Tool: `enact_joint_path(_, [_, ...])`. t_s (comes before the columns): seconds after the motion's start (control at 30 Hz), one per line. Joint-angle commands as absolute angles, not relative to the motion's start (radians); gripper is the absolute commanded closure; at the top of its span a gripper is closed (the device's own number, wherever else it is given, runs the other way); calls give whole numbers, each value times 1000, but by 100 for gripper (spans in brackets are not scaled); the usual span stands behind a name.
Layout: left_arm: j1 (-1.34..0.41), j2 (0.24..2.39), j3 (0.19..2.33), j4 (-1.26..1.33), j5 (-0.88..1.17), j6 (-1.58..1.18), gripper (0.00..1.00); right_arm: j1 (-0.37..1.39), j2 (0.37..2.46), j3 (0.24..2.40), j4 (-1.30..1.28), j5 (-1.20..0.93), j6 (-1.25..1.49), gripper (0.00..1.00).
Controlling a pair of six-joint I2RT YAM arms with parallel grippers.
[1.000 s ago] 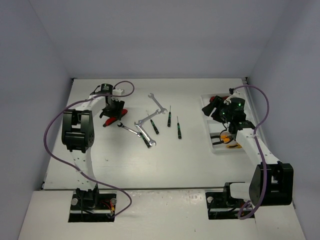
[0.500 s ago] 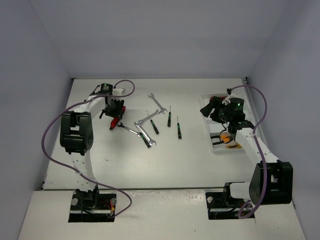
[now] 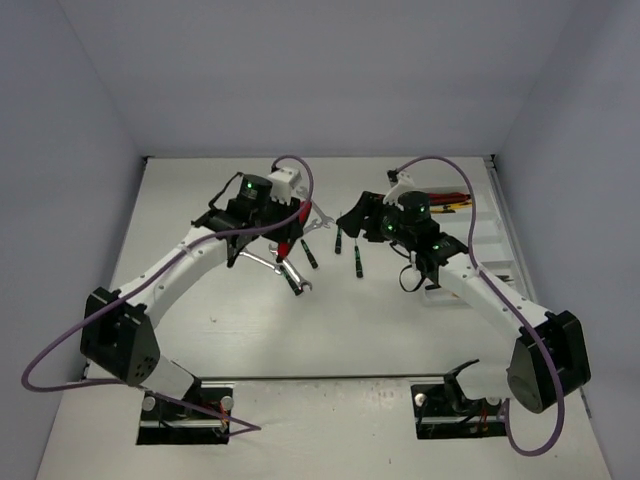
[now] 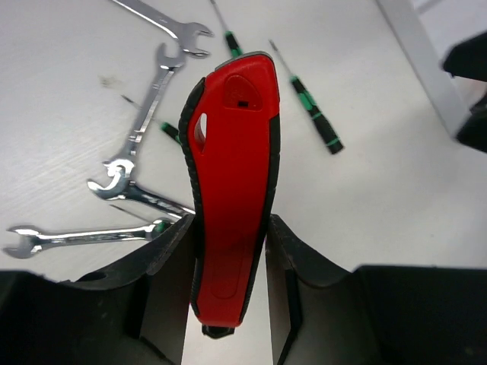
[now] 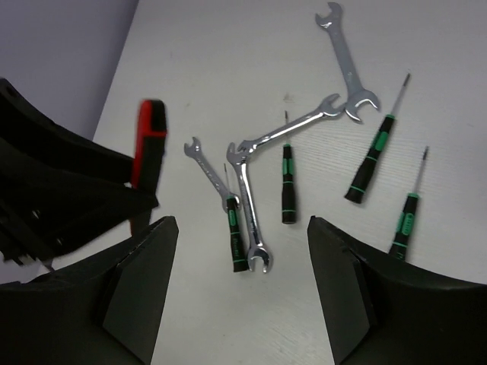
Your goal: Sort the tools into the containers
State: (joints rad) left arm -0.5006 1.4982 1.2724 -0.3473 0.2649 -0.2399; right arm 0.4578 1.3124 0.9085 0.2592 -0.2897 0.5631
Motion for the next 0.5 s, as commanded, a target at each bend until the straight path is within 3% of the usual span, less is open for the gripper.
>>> enact_joint_path(0.0, [-560, 1400, 1212, -229, 214, -384, 100, 560, 1323, 1002, 404, -184, 605, 34])
enact_joint_path(0.47, [-648, 1289, 1109, -112, 192, -415, 100, 647, 1437, 1058, 461, -148, 622, 35])
